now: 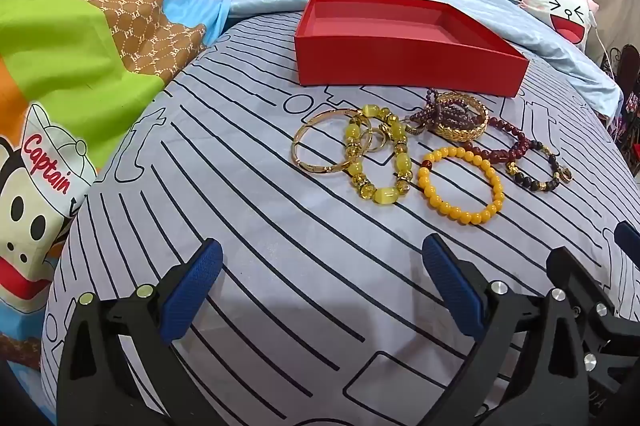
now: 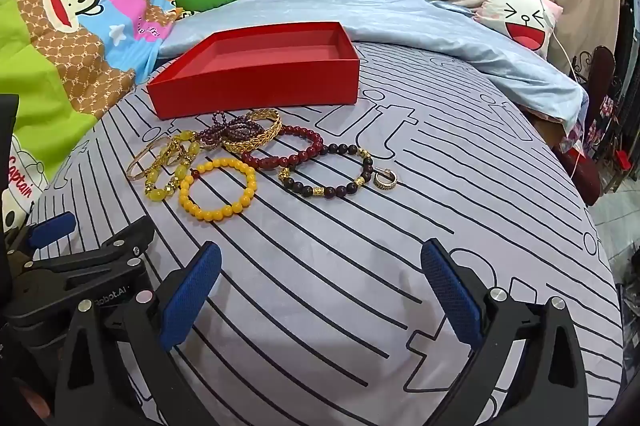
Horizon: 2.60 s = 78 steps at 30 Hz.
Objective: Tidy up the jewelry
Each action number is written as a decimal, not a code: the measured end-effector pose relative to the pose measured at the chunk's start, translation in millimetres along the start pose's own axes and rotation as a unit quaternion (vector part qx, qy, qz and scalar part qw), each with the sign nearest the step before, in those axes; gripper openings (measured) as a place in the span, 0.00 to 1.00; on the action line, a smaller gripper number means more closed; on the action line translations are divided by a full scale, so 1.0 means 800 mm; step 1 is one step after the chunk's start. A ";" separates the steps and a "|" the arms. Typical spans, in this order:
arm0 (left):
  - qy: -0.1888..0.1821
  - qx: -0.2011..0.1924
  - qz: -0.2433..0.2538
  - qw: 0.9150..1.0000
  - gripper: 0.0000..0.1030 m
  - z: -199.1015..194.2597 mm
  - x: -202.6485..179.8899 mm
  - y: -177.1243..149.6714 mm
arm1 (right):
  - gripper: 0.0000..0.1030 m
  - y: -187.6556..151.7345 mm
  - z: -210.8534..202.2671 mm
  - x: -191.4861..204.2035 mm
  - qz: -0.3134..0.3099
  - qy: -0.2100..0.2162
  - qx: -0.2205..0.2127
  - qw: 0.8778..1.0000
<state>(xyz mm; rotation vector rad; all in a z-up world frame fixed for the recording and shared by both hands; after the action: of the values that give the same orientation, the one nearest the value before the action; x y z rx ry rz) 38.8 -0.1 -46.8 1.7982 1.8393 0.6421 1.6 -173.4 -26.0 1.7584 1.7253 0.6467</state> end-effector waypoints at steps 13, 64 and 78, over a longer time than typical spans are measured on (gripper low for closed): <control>0.002 -0.006 0.002 1.000 0.92 0.001 -0.001 0.001 | 0.94 -0.002 0.001 0.000 0.005 0.004 0.002 1.000; 0.002 -0.012 0.003 1.000 0.92 -0.005 -0.002 0.005 | 0.94 -0.009 0.008 -0.004 0.010 0.006 0.011 1.000; 0.003 -0.013 0.003 1.000 0.92 -0.006 -0.003 0.005 | 0.94 -0.008 0.008 -0.005 0.010 0.007 0.011 1.000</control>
<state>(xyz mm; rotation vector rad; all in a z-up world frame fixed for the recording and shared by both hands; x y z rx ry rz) 38.9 -2.1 -40.8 1.7884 1.8211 0.6707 1.3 -177.9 -35.1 1.7933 1.7319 0.6519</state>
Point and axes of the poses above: each gripper's, at about its wrist camera, not at the fingertips, and z roughly the way its jaws point, x to its left, y to its top, the point moved 6 cm from there along z, roughly the way its jaws point, and after that the axes turned 3 degrees about -z, right-handed, at the moved point
